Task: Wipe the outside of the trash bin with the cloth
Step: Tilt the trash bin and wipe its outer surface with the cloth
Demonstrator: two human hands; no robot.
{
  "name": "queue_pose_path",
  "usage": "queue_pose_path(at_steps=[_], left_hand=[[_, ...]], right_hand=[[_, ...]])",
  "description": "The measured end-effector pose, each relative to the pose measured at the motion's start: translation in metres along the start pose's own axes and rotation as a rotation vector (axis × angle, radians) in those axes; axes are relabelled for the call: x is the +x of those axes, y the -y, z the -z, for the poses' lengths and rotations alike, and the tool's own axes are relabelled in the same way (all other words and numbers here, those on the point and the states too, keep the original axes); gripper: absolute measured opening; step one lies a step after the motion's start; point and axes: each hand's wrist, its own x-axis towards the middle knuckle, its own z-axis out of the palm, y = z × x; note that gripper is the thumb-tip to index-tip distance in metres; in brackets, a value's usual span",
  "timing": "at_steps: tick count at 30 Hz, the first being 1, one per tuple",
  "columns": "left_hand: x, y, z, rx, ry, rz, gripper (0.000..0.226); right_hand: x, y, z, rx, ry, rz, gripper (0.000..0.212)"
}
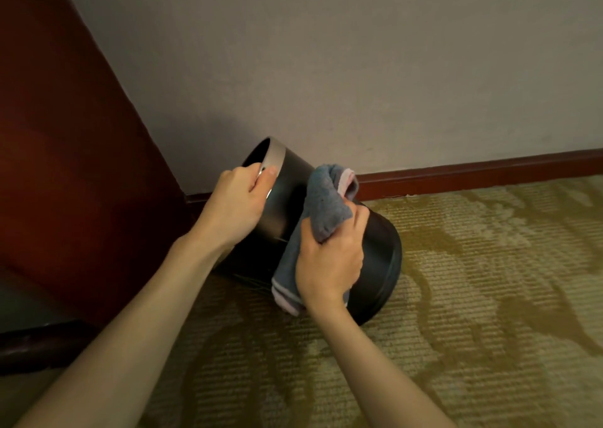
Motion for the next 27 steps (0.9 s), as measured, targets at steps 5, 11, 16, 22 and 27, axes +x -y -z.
queue_pose_path(at_steps=[5,11,16,22,27], left_hand=[[-0.004,0.002,0.003,-0.025,-0.005,0.004,0.046],[-0.011,-0.002,0.0,-0.056,0.016,-0.02,0.045],[-0.015,0.001,0.003,-0.106,0.034,-0.004,0.044],[-0.016,0.002,0.004,-0.114,0.012,0.038,0.043],[-0.024,-0.001,0.003,-0.223,0.044,0.1,0.042]], right_hand=[[0.038,0.02,-0.003,0.002,0.077,-0.125,0.028],[0.12,0.019,-0.02,-0.094,0.389,-0.325,0.032],[0.152,0.01,-0.046,-0.144,0.554,-0.417,0.05],[0.145,0.011,-0.05,-0.175,0.535,-0.362,0.049],[0.117,0.024,-0.028,-0.151,0.439,-0.272,0.029]])
